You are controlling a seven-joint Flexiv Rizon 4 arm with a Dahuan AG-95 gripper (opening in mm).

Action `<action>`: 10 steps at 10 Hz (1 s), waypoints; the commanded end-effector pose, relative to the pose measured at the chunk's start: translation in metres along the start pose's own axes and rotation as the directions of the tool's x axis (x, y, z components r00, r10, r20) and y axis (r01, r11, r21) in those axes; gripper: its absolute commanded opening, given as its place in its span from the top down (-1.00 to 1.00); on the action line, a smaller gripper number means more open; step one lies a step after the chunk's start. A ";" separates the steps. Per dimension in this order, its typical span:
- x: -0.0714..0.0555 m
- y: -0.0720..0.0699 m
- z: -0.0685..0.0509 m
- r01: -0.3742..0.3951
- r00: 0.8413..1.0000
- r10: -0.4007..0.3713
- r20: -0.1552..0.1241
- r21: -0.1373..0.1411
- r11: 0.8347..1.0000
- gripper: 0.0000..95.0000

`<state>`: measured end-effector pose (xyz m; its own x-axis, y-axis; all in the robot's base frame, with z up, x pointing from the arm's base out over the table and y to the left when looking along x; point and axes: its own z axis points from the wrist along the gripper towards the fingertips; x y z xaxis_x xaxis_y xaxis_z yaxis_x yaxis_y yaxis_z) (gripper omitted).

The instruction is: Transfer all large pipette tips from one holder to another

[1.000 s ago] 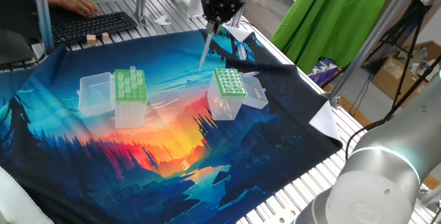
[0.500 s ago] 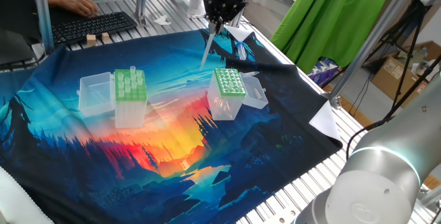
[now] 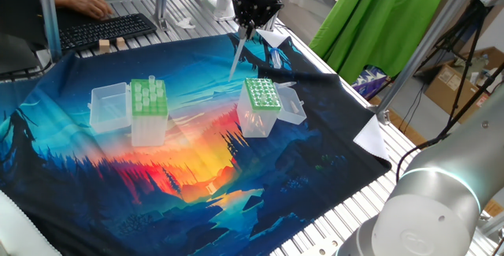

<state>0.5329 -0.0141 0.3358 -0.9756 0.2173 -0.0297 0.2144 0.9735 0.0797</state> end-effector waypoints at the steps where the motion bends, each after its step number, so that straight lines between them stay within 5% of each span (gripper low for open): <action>1: 0.000 0.000 0.000 -0.050 0.999 0.050 -0.007 0.013 0.999 1.00; 4: 0.000 0.000 0.000 -0.098 0.995 0.098 -0.014 0.008 0.995 1.00; 10: 0.000 0.000 0.000 -0.031 0.999 0.031 -0.019 0.021 0.999 1.00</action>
<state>0.5321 -0.0141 0.3352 -0.9692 0.2461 -0.0098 0.2451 0.9677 0.0594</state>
